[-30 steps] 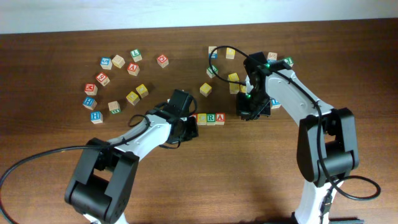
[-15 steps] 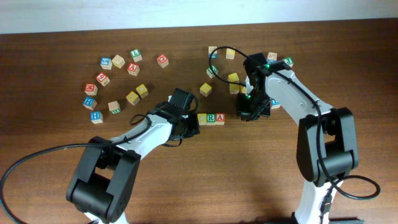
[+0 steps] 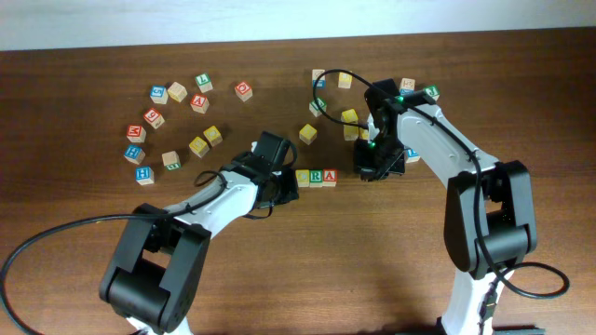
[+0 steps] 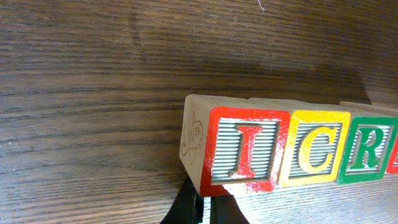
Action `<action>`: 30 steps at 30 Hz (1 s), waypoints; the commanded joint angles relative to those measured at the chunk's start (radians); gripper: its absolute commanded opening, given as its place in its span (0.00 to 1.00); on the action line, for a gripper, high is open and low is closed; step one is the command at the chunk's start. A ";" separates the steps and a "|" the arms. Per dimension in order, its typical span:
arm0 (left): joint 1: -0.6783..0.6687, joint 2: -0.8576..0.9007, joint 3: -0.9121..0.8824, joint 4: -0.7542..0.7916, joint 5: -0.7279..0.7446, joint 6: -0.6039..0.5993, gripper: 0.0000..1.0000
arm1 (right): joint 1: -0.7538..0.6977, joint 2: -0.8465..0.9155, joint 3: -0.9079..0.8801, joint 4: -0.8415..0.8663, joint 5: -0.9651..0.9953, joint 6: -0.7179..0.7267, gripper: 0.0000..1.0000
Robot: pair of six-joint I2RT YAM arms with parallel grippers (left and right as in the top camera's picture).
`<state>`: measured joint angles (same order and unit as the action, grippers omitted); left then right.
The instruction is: Spell out ICRA
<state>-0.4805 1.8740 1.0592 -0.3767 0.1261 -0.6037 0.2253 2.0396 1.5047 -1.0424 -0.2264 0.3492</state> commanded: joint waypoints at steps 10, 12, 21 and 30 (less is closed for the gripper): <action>-0.004 0.024 -0.004 0.006 -0.014 -0.010 0.00 | 0.006 0.015 -0.003 0.002 -0.009 0.008 0.04; -0.004 0.024 -0.004 0.005 -0.008 -0.010 0.00 | 0.006 0.015 -0.003 0.002 -0.009 0.008 0.04; 0.025 -0.111 -0.004 -0.137 0.016 -0.010 0.00 | 0.006 0.016 -0.003 0.004 -0.062 0.008 0.04; 0.204 -0.102 -0.004 -0.079 0.002 0.036 0.00 | 0.038 0.016 -0.056 0.087 -0.006 0.079 0.04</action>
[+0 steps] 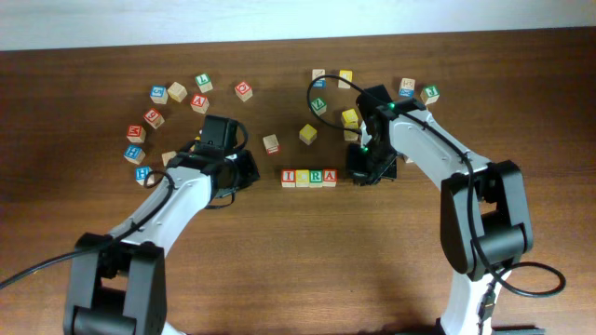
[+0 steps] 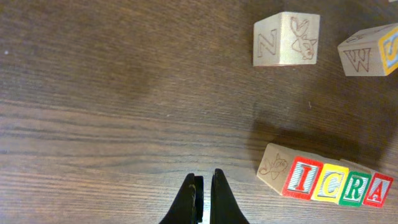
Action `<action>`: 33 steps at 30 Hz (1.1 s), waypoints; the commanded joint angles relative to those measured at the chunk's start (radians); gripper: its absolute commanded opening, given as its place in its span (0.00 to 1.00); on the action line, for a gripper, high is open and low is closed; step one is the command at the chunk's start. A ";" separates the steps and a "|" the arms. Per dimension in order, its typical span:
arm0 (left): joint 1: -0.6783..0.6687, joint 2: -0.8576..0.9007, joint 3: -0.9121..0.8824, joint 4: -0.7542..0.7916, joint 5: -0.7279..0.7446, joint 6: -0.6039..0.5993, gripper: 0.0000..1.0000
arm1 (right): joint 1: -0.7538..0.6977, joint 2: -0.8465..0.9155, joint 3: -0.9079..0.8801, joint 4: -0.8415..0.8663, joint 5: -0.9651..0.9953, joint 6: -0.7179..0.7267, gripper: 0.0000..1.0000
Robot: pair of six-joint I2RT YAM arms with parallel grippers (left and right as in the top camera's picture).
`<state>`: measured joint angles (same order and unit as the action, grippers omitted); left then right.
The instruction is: Spell out ICRA
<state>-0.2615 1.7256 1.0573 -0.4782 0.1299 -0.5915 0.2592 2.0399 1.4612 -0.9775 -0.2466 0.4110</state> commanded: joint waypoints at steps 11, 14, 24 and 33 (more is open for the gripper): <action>-0.048 0.128 -0.002 0.146 0.047 0.024 0.00 | 0.050 0.016 -0.027 0.097 0.016 0.055 0.04; -0.060 0.145 -0.002 0.156 0.039 0.024 0.00 | 0.050 0.016 -0.036 0.097 0.016 0.055 0.04; -0.060 0.185 -0.002 0.187 0.065 0.024 0.00 | 0.050 0.016 -0.066 0.142 0.015 0.055 0.04; -0.066 0.190 -0.002 0.202 0.118 0.024 0.00 | 0.098 0.017 -0.072 0.175 0.015 0.059 0.04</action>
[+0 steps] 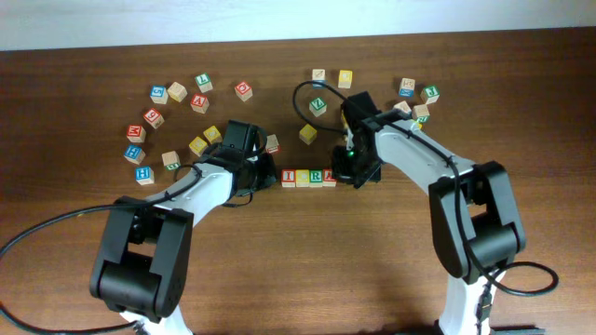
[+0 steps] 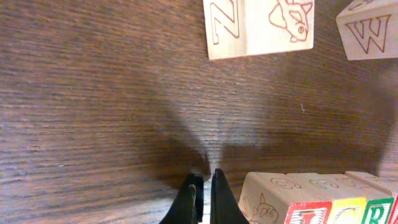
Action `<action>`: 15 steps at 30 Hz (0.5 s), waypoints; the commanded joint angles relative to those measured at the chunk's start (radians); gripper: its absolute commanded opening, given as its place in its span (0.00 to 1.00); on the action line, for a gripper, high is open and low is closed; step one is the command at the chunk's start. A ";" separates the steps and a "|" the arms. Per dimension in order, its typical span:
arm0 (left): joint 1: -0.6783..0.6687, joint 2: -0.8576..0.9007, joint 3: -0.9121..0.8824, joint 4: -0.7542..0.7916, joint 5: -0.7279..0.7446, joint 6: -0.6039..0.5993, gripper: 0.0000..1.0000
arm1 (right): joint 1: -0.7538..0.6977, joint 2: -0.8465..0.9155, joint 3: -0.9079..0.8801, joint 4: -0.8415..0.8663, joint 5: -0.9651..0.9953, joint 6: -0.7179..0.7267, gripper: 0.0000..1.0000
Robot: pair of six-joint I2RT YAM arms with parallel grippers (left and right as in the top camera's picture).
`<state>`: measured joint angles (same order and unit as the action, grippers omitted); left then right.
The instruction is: Spell out ICRA
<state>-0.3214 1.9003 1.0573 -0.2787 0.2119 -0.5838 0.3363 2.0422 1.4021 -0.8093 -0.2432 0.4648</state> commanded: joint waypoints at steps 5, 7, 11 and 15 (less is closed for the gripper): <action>-0.026 0.016 -0.002 0.008 0.036 0.016 0.00 | 0.024 0.015 -0.013 0.014 0.012 0.005 0.04; -0.026 0.016 -0.002 0.007 0.036 0.016 0.00 | 0.024 0.015 -0.013 0.015 0.012 0.004 0.04; -0.026 0.016 -0.002 0.005 0.036 0.017 0.00 | 0.024 0.015 -0.013 0.022 0.012 -0.024 0.04; -0.026 0.016 -0.002 0.004 0.036 0.033 0.00 | 0.024 0.015 -0.013 0.041 0.013 -0.093 0.04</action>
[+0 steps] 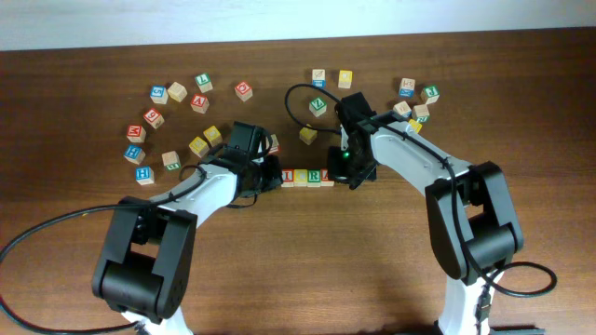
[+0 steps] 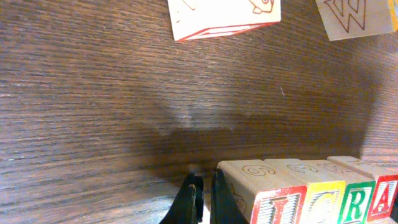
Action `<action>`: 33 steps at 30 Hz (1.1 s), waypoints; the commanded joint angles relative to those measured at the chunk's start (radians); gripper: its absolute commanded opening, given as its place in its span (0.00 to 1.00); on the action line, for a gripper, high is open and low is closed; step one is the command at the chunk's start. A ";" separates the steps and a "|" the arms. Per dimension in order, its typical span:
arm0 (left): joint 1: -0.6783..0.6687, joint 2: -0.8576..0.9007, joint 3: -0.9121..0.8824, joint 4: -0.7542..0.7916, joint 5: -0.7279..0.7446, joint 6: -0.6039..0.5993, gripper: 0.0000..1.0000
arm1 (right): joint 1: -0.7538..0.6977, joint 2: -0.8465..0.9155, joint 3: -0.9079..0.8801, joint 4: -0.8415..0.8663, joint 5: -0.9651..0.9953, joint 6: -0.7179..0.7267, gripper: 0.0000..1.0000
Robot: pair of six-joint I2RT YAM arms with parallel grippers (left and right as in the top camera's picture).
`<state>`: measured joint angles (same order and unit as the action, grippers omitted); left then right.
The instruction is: Spell out ICRA
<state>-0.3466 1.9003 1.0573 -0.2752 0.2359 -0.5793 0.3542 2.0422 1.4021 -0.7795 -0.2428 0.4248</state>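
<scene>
Four letter blocks stand in a row (image 1: 307, 176) at the table's middle. In the left wrist view they read red I (image 2: 280, 208), yellow C (image 2: 323, 205), green R (image 2: 359, 202) and red A (image 2: 388, 196). My left gripper (image 2: 203, 198) is shut with nothing in it, and its fingers rest against the I block's left side. In the overhead view it (image 1: 273, 175) sits at the row's left end. My right gripper (image 1: 343, 173) is at the row's right end by the A; its jaws are hidden under the wrist.
A Z block (image 2: 217, 15) and a W block (image 2: 354, 15) lie just behind the row. Several loose blocks are scattered at the back left (image 1: 149, 121), near the middle (image 1: 308, 135) and at the back right (image 1: 414, 93). The right arm's cable (image 1: 298, 93) loops over the table.
My left gripper, still shut, has moved right and now touches the I block's side. The right gripper has shifted slightly left toward the A end of the row.
First my left gripper was shut right under the I block, with the right gripper off to the row's right. Then the left arm stood back to the left. Both grippers later stood near the row's ends, and now flank it closely.
</scene>
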 commanded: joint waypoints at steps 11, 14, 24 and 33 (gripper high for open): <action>-0.018 0.015 -0.002 -0.006 0.011 0.028 0.00 | 0.005 0.015 -0.013 0.010 0.012 -0.050 0.04; -0.017 0.015 -0.002 -0.006 0.001 0.028 0.00 | 0.005 0.015 -0.013 0.010 0.012 -0.050 0.11; -0.017 0.012 -0.002 -0.033 -0.055 0.035 0.03 | -0.032 0.011 -0.009 -0.013 0.012 -0.050 0.22; 0.021 -0.192 -0.002 -0.184 -0.267 0.035 0.04 | -0.055 -0.067 0.190 -0.278 0.083 -0.050 0.29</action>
<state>-0.3595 1.8248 1.0588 -0.4278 0.0383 -0.5640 0.3172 2.0411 1.5070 -0.9794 -0.1951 0.3813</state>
